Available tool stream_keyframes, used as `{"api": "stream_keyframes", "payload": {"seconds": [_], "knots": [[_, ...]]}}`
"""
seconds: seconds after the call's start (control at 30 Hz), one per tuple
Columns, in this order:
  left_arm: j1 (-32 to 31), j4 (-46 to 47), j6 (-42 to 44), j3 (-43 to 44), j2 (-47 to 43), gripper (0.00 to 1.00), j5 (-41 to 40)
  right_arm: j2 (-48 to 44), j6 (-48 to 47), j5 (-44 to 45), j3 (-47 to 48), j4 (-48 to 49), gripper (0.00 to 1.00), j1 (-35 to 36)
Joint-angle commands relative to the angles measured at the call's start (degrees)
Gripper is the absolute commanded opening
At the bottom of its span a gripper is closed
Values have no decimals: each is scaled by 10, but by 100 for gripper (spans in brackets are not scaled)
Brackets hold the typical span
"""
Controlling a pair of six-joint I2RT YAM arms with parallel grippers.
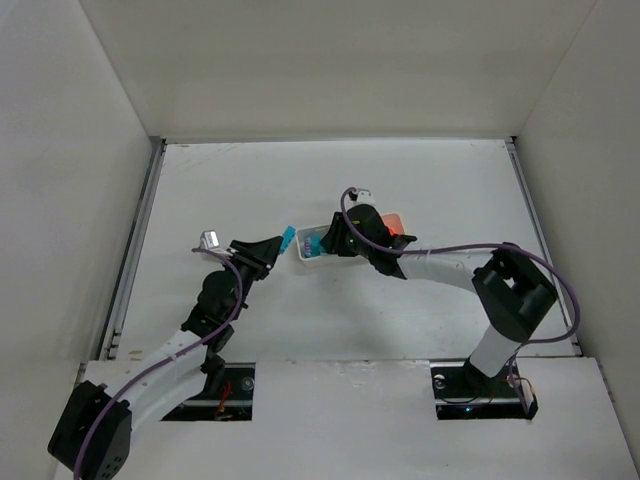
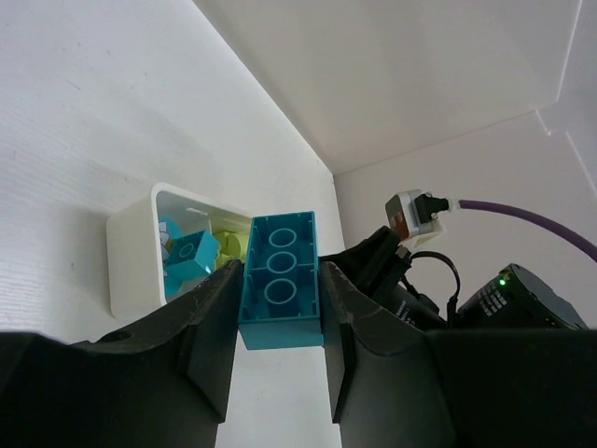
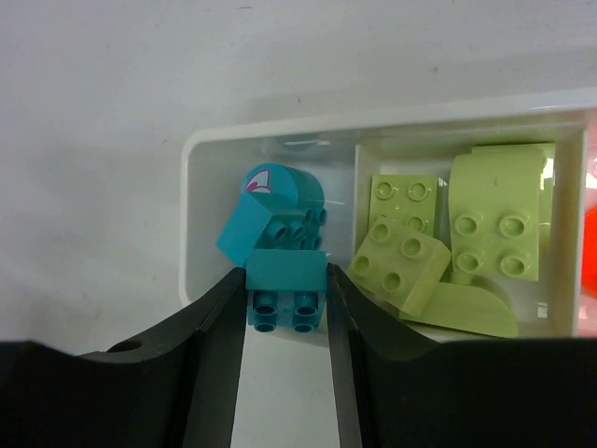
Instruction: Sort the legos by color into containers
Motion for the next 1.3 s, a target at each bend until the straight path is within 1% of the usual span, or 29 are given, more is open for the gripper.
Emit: {"api": "stream_keyframes", "payload": {"seconds": [0.0,0.03,0.13,0.23,0.27,0.33,0.47,0.53,0.63,0.8,0.9,0.97,1.03,1.17,1.27], "knots": [[3,40,12,17,6,15,12,6,-6,18,26,2,44,13],[3,40,12,18,7,15,12,9,-6,18,28,3,47,15],[1,40,11,19,9,15,12,24,-6,19,37,7,49,15],[-2,41,12,20,8,15,9,29,-11,19,44,14,59,15],[-3,41,13,20,7,15,8,25,-14,19,45,18,60,15],[-3,37,13,20,5,15,8,8,-16,20,39,21,61,15],[-5,24,28,29,13,14,11,-62,-11,19,-5,43,62,10],[-12,1,44,47,26,14,15,-100,-12,18,-26,52,63,3],[-35,-52,92,91,53,14,20,-157,-17,24,-63,56,63,-12],[-89,-210,191,213,119,13,5,-230,-19,18,-130,56,62,-43],[-117,-291,227,279,172,13,-32,-270,-19,18,-171,60,62,-52],[-140,-333,241,320,215,13,-76,-298,-20,18,-197,62,62,-54],[-162,-354,256,348,247,13,-114,-320,-21,15,-215,61,63,-59],[-206,-393,299,414,322,12,-215,-354,-24,1,-244,61,63,-71],[-230,-414,330,457,368,12,-270,-372,-23,-7,-259,66,63,-76]]}}
